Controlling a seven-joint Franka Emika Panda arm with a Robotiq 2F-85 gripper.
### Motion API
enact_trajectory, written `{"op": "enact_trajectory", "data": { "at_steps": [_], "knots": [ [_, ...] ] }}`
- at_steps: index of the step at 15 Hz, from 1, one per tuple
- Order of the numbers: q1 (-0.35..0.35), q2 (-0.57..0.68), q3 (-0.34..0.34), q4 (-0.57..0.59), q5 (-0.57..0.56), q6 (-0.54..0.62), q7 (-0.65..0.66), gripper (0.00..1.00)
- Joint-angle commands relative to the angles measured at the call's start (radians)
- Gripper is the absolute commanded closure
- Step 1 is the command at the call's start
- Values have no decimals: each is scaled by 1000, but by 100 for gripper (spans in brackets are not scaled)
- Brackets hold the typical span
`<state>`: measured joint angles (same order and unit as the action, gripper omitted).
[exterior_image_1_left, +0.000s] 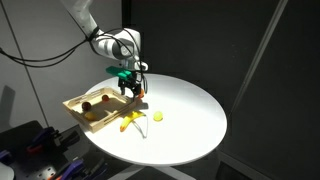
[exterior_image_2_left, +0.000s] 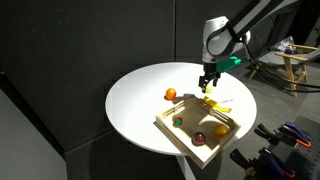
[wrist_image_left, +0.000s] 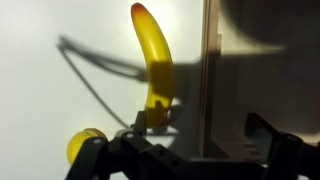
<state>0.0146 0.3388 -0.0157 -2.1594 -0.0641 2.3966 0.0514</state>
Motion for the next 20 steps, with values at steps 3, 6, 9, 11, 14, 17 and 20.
{"op": "enact_trajectory", "data": {
  "at_steps": [3,6,9,11,14,17,20],
  "knots": [
    [32,-127,27,-90,-11,-67,-12,0],
    [56,-154,44,-115,-14,-79,3,0],
    [81,-164,63,-133,-18,-79,15,0],
    [97,-163,75,-139,-20,-80,26,0],
    [125,-156,92,-152,-24,-76,52,0],
    [154,-150,107,-163,-32,-71,95,0],
    [181,-149,120,-179,-45,-51,141,0]
  ]
}}
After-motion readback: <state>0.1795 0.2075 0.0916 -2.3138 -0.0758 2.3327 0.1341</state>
